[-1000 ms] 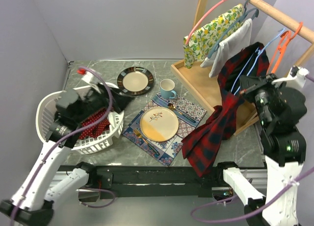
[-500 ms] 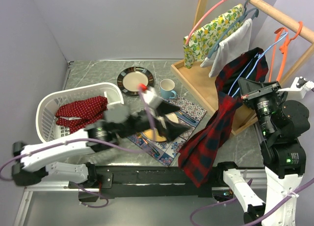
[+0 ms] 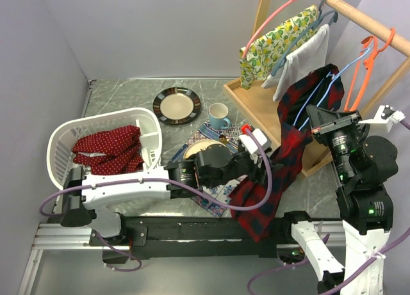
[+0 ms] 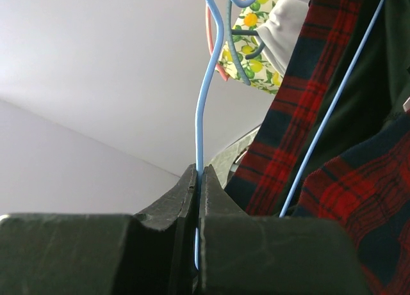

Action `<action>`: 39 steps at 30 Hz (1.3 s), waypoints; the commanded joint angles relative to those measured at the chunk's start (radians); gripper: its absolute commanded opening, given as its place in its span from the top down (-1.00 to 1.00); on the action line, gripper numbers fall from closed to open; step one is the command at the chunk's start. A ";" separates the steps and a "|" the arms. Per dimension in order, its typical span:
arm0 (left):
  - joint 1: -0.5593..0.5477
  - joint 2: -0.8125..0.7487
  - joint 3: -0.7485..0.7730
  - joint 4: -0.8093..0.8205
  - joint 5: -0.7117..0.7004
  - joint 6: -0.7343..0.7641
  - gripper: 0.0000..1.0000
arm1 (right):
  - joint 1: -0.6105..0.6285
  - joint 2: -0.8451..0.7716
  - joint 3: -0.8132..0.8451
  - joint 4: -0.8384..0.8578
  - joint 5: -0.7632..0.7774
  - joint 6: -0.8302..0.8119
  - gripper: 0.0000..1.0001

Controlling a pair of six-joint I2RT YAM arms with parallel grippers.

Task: Remove the skirt from the hanger

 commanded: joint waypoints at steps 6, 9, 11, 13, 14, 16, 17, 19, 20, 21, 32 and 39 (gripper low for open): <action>-0.002 -0.020 0.012 -0.005 -0.057 0.030 0.98 | 0.007 -0.015 -0.001 0.184 -0.006 0.012 1.00; -0.002 -0.056 -0.017 -0.019 -0.106 0.028 0.99 | 0.007 -0.006 0.017 0.176 -0.006 0.000 1.00; -0.003 -0.077 -0.035 -0.036 -0.142 0.026 0.98 | 0.006 -0.003 0.031 0.170 -0.002 -0.014 1.00; -0.003 -0.120 -0.066 -0.036 -0.201 0.030 0.99 | 0.006 0.002 0.051 0.159 0.004 -0.017 1.00; -0.003 -0.134 -0.075 -0.037 -0.224 0.034 0.99 | 0.006 0.005 0.058 0.156 0.005 -0.020 1.00; -0.003 -0.178 -0.094 -0.050 -0.289 0.045 0.98 | 0.007 0.006 0.081 0.150 0.007 -0.022 1.00; -0.003 -0.192 -0.097 -0.057 -0.312 0.059 0.99 | 0.007 0.006 0.089 0.147 0.010 -0.023 1.00; -0.002 -0.234 -0.098 -0.079 -0.376 0.074 0.98 | 0.006 0.002 0.109 0.141 0.001 -0.017 1.00; -0.003 -0.246 -0.097 -0.085 -0.396 0.092 0.98 | 0.007 0.002 0.115 0.142 -0.005 -0.011 1.00; -0.002 -0.269 -0.094 -0.090 -0.416 0.103 0.98 | 0.007 -0.003 0.123 0.144 -0.007 -0.008 1.00; -0.003 -0.435 0.032 -0.033 -0.680 0.370 0.98 | 0.007 -0.130 0.140 0.127 -0.208 0.023 1.00; -0.003 -0.470 0.080 0.248 -0.839 0.748 0.99 | 0.007 -0.204 0.129 0.177 -0.350 0.118 1.00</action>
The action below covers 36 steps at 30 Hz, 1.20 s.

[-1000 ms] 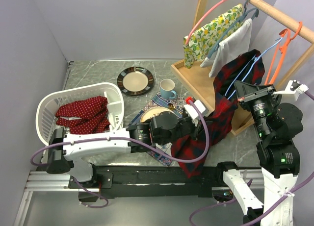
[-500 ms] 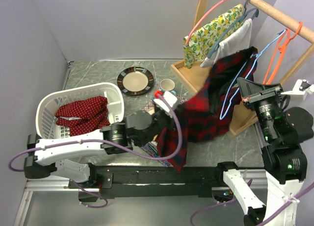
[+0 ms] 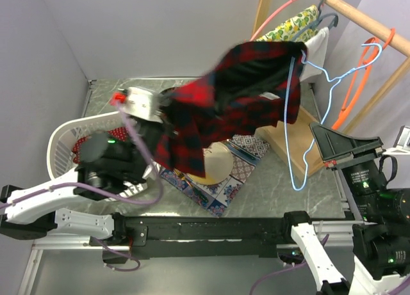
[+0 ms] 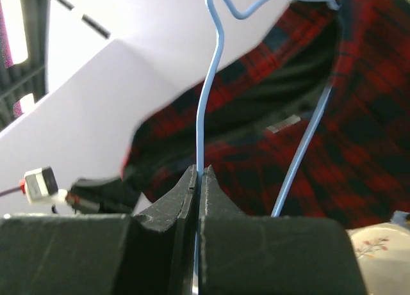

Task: Remove the skirt from the hanger

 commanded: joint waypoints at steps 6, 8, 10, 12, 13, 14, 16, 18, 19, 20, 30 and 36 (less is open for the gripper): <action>0.008 -0.019 0.001 0.572 -0.207 0.621 0.99 | 0.001 -0.048 0.018 0.206 -0.270 0.123 1.00; 0.017 -0.018 0.004 0.596 -0.207 0.655 0.99 | 0.002 -0.054 0.044 0.168 -0.247 0.096 1.00; 0.055 -0.013 0.009 0.610 -0.201 0.678 0.98 | 0.002 -0.060 0.066 0.135 -0.225 0.062 1.00; 0.123 -0.005 0.018 0.609 -0.195 0.683 0.98 | 0.003 -0.068 0.086 0.109 -0.211 0.047 1.00; 0.147 -0.001 0.027 0.584 -0.192 0.668 0.99 | 0.001 -0.069 0.092 0.103 -0.208 0.034 1.00; 0.170 0.007 0.038 0.573 -0.187 0.660 0.98 | 0.002 -0.072 0.100 0.095 -0.208 0.030 1.00; 0.235 0.016 0.085 0.553 -0.172 0.654 0.98 | 0.002 -0.076 0.097 0.097 -0.204 0.011 1.00; 0.276 0.042 0.174 0.521 -0.153 0.663 0.98 | 0.001 -0.074 0.091 0.088 -0.197 -0.001 1.00; 0.287 0.054 0.208 0.517 -0.149 0.687 0.99 | 0.002 -0.073 0.087 0.088 -0.199 -0.009 1.00; 0.304 0.080 0.241 0.515 -0.141 0.706 0.99 | 0.001 -0.071 0.078 0.091 -0.202 -0.012 1.00; 0.492 0.134 0.385 0.557 -0.043 0.884 0.99 | 0.001 -0.092 0.038 0.120 -0.187 -0.050 1.00; 0.710 0.122 0.320 0.507 0.002 0.816 0.99 | 0.001 -0.091 0.043 0.111 -0.176 -0.084 1.00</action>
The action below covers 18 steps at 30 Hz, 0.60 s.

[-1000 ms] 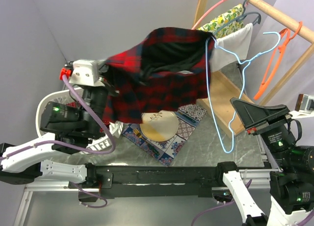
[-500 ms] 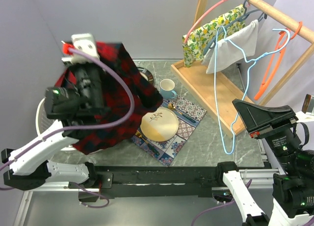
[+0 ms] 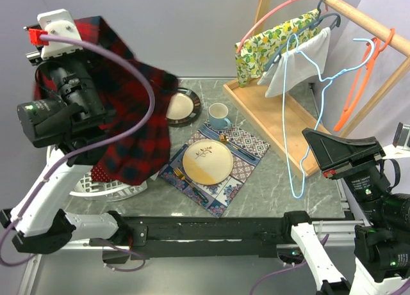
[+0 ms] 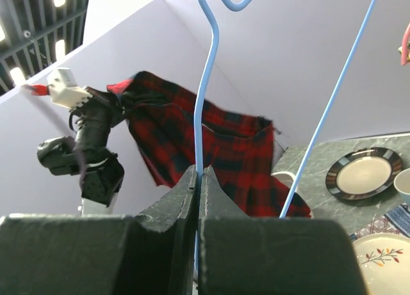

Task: Remove the skirt from the hanger

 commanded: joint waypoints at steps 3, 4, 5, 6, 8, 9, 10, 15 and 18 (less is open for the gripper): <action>0.274 0.016 0.037 -0.062 0.117 -0.050 0.98 | 0.001 -0.076 0.024 0.024 0.020 -0.061 1.00; 0.319 0.039 0.060 -0.101 0.120 -0.102 0.98 | 0.002 -0.076 0.024 0.022 0.020 -0.064 1.00; 0.386 0.047 0.078 -0.099 0.126 -0.112 0.98 | 0.003 -0.076 0.021 0.022 0.020 -0.068 1.00; 0.414 0.050 0.072 -0.077 0.134 -0.115 0.98 | 0.003 -0.076 0.019 0.024 0.014 -0.069 1.00; 0.474 0.073 0.095 -0.076 0.146 -0.135 0.98 | 0.003 -0.073 0.021 0.027 0.011 -0.071 1.00; 0.488 0.087 0.109 -0.075 0.142 -0.138 0.98 | 0.003 -0.072 0.022 0.027 0.009 -0.077 1.00; 0.497 0.111 0.116 -0.060 0.137 -0.127 0.98 | 0.003 -0.067 0.025 0.025 0.011 -0.080 1.00; 0.508 0.179 0.149 0.103 0.106 -0.037 0.98 | 0.002 -0.056 0.027 0.019 0.015 -0.098 1.00; 0.514 0.200 0.176 0.106 0.111 0.002 0.98 | 0.003 -0.058 0.010 0.032 0.014 -0.101 1.00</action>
